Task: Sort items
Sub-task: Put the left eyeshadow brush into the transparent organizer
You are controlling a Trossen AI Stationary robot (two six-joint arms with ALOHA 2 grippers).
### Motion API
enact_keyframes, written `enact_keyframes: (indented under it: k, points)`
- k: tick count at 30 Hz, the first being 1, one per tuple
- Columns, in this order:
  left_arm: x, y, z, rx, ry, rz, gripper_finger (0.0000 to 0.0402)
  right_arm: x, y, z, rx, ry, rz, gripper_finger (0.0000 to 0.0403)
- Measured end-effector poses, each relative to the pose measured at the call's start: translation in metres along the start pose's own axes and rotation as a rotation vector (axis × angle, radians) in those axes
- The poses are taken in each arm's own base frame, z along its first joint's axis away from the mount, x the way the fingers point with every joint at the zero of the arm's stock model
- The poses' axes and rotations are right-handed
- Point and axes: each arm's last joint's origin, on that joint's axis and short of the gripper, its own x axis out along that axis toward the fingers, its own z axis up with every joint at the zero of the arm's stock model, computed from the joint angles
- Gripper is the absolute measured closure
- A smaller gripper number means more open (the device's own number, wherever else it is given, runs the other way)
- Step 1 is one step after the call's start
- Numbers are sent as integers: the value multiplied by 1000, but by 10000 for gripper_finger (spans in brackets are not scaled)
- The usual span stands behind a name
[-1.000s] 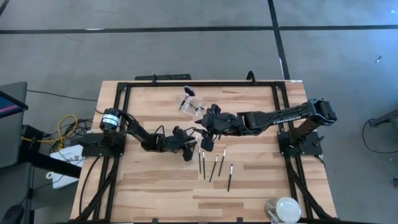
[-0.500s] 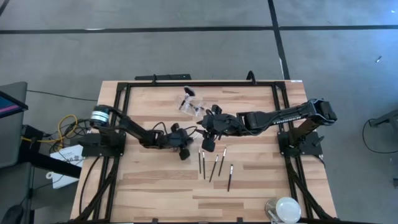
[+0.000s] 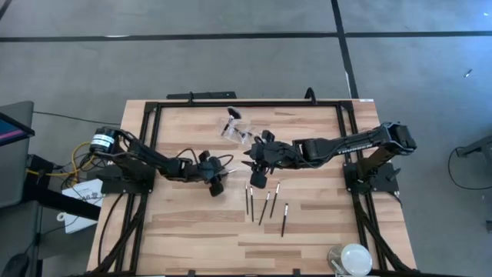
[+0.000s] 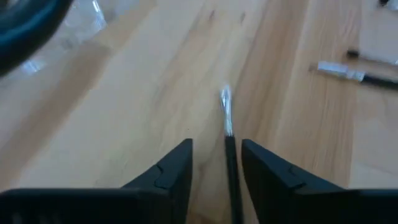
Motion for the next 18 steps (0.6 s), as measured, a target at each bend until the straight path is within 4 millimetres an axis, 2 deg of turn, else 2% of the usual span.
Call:
enact_keyframes:
  k: [3,7,10,14,18]
  points:
    - [4,-5,-10,15,-9,-1,249,0,1,0,-2,2,3,270]
    - [13,-12,-27,63,-52,39,252,1,1,-3,-4,9,2,273]
    - [20,-12,-38,0,-81,47,283,7,1,-18,-9,27,0,275]
    - [21,-9,-48,-64,-133,12,373,14,5,-34,-2,14,7,275]
    - [13,-4,-48,-48,-146,-28,385,20,5,-49,15,-31,10,276]
